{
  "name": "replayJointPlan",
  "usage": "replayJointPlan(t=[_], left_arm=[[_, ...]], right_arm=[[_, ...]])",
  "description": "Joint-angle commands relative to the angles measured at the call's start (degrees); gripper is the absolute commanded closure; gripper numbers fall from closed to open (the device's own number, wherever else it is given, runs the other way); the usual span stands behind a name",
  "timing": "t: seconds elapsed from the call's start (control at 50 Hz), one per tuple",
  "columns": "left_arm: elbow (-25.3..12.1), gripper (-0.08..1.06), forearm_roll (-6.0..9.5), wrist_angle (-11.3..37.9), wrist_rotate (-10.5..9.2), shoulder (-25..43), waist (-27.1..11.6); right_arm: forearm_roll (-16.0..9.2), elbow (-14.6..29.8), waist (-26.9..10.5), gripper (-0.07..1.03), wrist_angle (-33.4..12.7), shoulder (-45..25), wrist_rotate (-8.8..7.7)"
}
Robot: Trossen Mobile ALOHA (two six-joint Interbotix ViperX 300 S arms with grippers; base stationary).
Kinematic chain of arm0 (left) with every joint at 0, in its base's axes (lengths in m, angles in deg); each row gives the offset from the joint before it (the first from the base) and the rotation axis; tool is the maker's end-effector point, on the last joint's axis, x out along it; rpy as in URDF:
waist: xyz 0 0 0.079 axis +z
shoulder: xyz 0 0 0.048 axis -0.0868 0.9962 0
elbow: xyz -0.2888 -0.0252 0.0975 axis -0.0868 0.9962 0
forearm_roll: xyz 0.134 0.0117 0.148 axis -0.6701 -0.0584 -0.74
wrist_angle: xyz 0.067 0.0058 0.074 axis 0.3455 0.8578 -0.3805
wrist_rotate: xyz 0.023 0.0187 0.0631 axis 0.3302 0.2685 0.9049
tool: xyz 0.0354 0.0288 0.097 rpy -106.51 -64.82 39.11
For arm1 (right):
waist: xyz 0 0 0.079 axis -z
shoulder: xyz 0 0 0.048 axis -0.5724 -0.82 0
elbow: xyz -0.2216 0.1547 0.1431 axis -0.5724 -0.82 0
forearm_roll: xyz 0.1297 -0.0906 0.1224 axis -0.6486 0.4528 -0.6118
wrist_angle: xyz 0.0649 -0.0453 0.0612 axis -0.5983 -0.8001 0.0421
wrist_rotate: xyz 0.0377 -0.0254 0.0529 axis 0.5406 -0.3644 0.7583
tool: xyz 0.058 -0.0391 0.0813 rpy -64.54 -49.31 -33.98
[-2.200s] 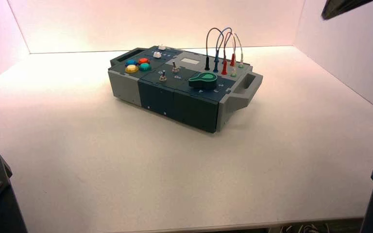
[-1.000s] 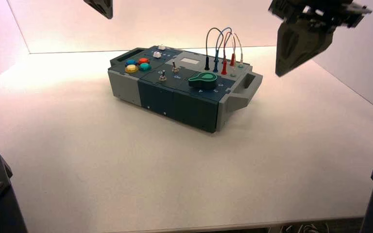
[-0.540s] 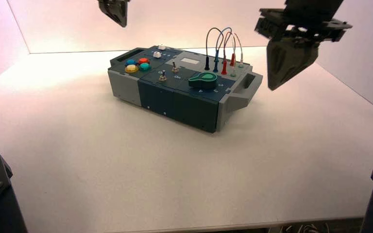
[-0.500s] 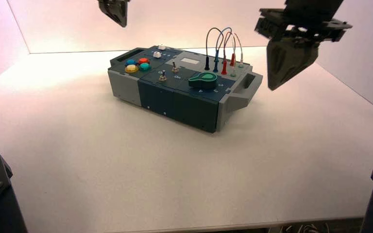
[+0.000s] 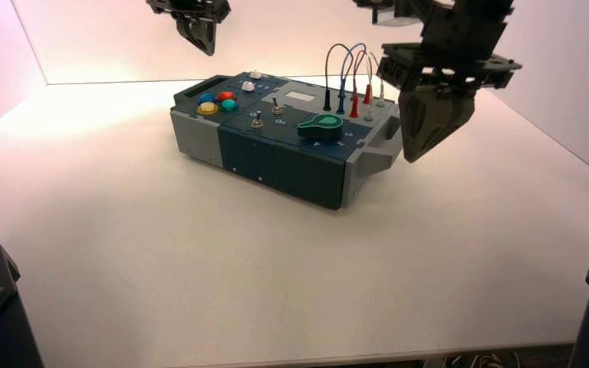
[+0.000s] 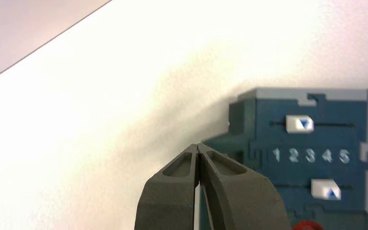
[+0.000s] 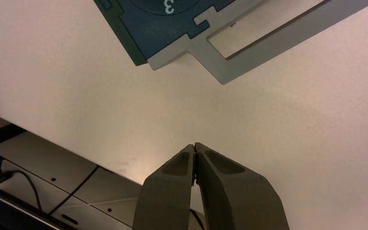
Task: Rotate the box counterclockwise.
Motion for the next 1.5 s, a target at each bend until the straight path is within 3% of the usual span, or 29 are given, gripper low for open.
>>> replayJointPlan(t=[0.02, 0.38, 0.72, 0.92, 1.24, 1.5], left_arm=[[-3.4, 1.0, 0.09, 0.0, 0.62, 0.6, -0.7], [-10.1, 1.0, 0.26, 2.5, 0.88, 7.1, -2.4], [-10.5, 1.0, 0.26, 3.3, 0.97, 7.9, -2.4], [-10.4, 1.0, 0.26, 3.3, 2.11, 8.7, -2.5], [-8.0, 1.0, 0.26, 4.7, 2.46, 9.2, -2.4], [-1.2, 1.0, 0.0, 4.6, 2.46, 5.9, -2.4]], right_arm=[[-0.3, 1.6, -0.4, 0.98, 0.8, -0.7, -0.09], [0.0, 4.3, -0.4, 0.98, 3.1, -6.0, -0.35], [0.9, 6.3, -0.4, 0.98, 6.0, -10.5, -0.44], [1.9, 6.4, -0.4, 0.98, 7.7, -12.6, -0.35], [4.5, 6.6, -0.3, 0.98, 10.8, -14.7, 0.26], [7.2, 7.3, -0.3, 0.98, 12.8, -15.6, 0.35]])
